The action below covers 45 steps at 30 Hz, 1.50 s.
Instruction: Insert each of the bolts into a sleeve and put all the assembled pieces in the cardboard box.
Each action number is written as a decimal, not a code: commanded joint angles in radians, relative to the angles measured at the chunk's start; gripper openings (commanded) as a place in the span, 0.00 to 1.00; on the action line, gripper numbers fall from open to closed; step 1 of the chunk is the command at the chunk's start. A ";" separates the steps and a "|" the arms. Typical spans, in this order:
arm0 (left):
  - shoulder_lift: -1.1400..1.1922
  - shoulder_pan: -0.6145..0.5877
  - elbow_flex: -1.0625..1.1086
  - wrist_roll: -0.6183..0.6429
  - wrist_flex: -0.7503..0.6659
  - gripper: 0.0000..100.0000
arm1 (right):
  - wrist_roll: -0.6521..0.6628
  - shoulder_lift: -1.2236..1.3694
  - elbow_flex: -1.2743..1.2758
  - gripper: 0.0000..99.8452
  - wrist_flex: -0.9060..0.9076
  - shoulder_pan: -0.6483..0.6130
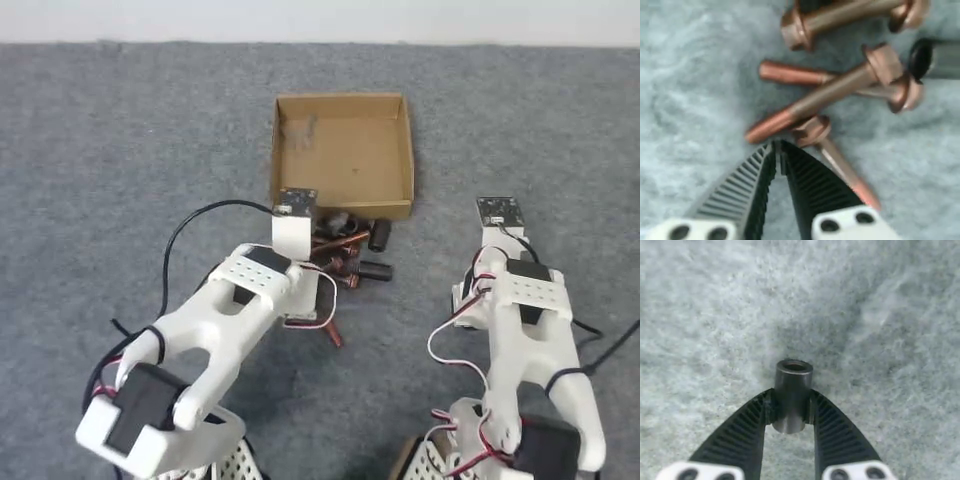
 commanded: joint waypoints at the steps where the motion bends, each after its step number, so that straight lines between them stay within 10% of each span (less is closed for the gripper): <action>1: -0.038 -0.008 -0.079 -0.138 0.084 0.01 | 0.014 0.007 -0.014 0.01 -0.018 0.018; 14: -0.336 0.002 -0.059 -0.126 0.120 0.01 | 0.015 0.007 -0.014 0.01 -0.018 0.016; 29: -0.414 0.184 0.213 -0.077 -0.173 0.01 | 0.015 0.007 -0.014 0.01 -0.018 0.015; 45: -0.407 0.183 0.245 0.253 -0.244 0.18 | 0.015 0.007 -0.014 0.01 -0.015 0.013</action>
